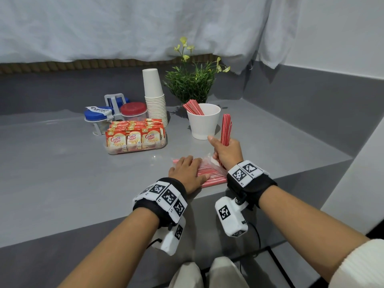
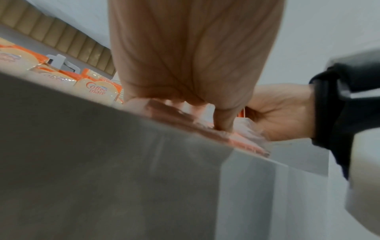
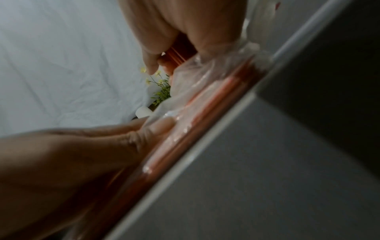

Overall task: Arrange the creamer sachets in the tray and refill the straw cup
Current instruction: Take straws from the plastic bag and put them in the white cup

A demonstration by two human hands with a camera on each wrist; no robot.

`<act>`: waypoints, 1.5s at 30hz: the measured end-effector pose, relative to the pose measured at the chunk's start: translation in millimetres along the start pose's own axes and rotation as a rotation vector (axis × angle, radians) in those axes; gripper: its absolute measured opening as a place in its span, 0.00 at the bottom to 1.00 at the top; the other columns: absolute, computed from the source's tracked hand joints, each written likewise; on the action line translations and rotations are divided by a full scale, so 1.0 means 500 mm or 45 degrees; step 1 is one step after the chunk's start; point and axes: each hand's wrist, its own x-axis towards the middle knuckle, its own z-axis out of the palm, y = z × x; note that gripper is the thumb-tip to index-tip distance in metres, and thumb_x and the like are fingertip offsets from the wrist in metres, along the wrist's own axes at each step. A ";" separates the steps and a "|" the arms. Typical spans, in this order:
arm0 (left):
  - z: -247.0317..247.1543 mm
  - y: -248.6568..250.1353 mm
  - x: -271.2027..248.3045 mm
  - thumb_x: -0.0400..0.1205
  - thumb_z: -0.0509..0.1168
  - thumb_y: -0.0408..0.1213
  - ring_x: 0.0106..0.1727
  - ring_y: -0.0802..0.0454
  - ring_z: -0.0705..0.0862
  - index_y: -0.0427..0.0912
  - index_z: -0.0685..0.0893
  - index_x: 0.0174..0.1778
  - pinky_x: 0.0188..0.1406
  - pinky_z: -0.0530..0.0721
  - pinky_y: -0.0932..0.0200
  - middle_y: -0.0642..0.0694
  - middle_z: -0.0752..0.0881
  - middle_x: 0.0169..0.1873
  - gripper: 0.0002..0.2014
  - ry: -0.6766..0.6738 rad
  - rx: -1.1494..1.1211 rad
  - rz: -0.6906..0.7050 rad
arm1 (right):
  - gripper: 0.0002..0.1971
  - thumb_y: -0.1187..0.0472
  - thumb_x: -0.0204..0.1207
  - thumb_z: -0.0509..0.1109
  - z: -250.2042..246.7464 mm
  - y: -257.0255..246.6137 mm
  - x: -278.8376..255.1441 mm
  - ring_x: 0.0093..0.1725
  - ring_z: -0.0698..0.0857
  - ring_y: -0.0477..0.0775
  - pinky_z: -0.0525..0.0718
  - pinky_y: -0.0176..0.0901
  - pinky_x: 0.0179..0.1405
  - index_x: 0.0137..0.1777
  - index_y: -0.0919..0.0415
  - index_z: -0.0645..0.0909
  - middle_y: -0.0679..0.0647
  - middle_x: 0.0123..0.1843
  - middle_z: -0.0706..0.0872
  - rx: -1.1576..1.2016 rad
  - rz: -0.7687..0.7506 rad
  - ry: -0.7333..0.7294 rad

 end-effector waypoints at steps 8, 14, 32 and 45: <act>-0.041 0.019 0.004 0.85 0.54 0.49 0.76 0.42 0.66 0.40 0.61 0.77 0.75 0.66 0.48 0.38 0.67 0.75 0.27 -0.058 -0.174 0.006 | 0.18 0.53 0.78 0.67 0.001 -0.046 0.030 0.16 0.68 0.45 0.68 0.33 0.16 0.28 0.57 0.70 0.53 0.21 0.69 0.103 -0.003 0.020; -0.172 0.035 0.043 0.86 0.54 0.44 0.70 0.43 0.74 0.37 0.66 0.74 0.65 0.71 0.56 0.37 0.75 0.70 0.22 0.203 -0.318 0.056 | 0.22 0.51 0.79 0.65 0.009 -0.121 0.090 0.16 0.70 0.47 0.70 0.37 0.21 0.25 0.57 0.67 0.51 0.17 0.70 0.194 -0.133 -0.005; -0.269 -0.082 0.301 0.80 0.66 0.41 0.60 0.44 0.82 0.39 0.74 0.66 0.56 0.77 0.56 0.40 0.84 0.59 0.20 0.386 -0.459 -0.062 | 0.24 0.47 0.80 0.60 0.118 -0.106 0.351 0.24 0.70 0.52 0.70 0.45 0.34 0.24 0.57 0.66 0.51 0.22 0.69 -0.159 -0.344 0.050; -0.221 -0.140 0.438 0.75 0.67 0.19 0.17 0.61 0.80 0.36 0.75 0.30 0.23 0.84 0.70 0.40 0.80 0.27 0.12 0.363 -1.185 -0.071 | 0.20 0.57 0.77 0.64 0.115 -0.043 0.401 0.22 0.77 0.40 0.75 0.28 0.29 0.22 0.57 0.76 0.50 0.24 0.80 -0.660 -0.338 -0.502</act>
